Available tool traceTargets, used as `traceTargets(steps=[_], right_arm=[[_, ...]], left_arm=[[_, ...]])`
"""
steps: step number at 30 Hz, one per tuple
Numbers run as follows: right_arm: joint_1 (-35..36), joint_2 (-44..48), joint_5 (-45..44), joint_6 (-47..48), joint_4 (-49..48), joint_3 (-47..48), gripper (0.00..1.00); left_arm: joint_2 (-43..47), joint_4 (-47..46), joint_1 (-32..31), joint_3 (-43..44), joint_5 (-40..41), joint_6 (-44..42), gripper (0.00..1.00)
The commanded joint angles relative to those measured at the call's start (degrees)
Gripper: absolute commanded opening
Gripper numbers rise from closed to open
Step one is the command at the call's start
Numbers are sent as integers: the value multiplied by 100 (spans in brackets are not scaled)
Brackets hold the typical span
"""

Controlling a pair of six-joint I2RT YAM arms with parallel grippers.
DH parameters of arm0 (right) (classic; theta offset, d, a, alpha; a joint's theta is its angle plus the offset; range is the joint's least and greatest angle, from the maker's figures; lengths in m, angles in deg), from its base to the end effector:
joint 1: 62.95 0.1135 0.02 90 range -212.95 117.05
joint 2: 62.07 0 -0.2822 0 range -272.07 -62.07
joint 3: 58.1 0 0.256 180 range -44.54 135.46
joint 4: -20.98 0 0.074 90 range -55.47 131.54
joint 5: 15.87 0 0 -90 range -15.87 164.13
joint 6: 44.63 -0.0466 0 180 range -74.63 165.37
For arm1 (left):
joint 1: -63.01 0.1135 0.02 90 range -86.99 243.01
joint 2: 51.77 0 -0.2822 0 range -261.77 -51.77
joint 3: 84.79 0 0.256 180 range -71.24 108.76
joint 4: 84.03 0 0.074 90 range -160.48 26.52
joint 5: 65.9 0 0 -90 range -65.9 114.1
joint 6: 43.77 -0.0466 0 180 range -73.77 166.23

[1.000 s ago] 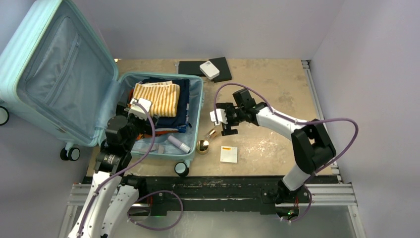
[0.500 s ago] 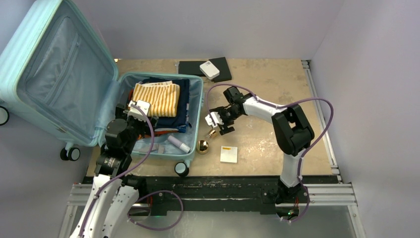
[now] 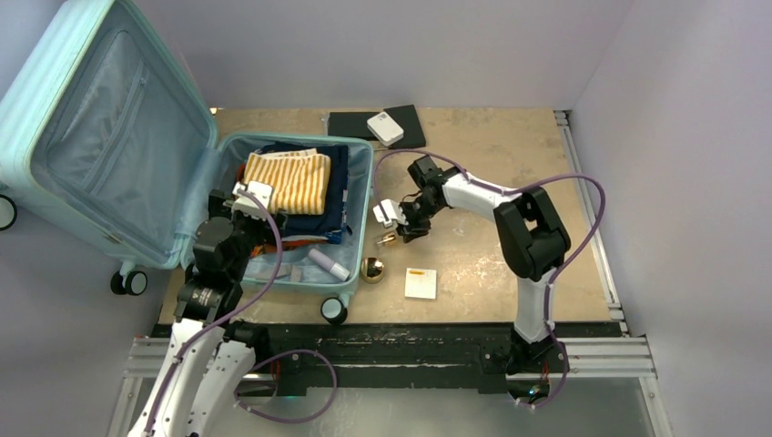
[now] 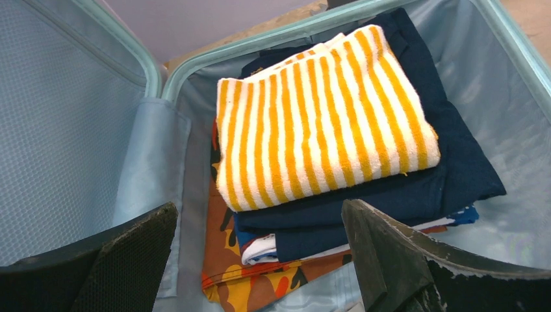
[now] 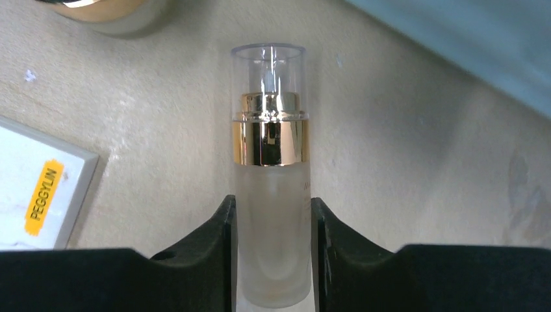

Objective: Pack the luggage
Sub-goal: Pick up the makeup from the center of the board, then place the makeup in the luggage.

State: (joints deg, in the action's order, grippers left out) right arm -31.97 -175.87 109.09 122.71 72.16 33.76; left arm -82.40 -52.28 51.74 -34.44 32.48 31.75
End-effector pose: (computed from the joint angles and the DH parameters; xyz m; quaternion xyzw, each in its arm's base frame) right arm 0.3326 0.2308 0.1687 -0.7907 0.5167 0.2180 0.2456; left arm 0.1343 -0.0198 0.3186 0.1279 0.7660 0.0743 0.6256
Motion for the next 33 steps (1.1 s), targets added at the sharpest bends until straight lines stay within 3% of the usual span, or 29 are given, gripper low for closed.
traceTargets(steps=[1,5,9,13,17,26,33], right_arm=[[-162,838,-478,-969,-232,65,0],[-292,1828,-942,-1856,-417,102,0],[-239,2597,-650,-2802,-750,330,0],[482,2894,-457,-4106,-1602,483,0],[1387,2178,-312,-4562,-1607,1064,0],[2113,-238,-116,-5549,-1234,2821,0],[2629,-575,-293,-5690,-1266,2540,0]], left_arm=[[-171,-260,37,231,362,57,99],[-452,-140,37,520,465,-196,99],[-650,34,37,778,578,-344,99],[-538,227,37,1036,457,-172,99],[-583,699,37,1559,231,-136,99],[-699,1972,37,3210,935,-180,99],[-391,2352,37,3325,1515,35,99]])
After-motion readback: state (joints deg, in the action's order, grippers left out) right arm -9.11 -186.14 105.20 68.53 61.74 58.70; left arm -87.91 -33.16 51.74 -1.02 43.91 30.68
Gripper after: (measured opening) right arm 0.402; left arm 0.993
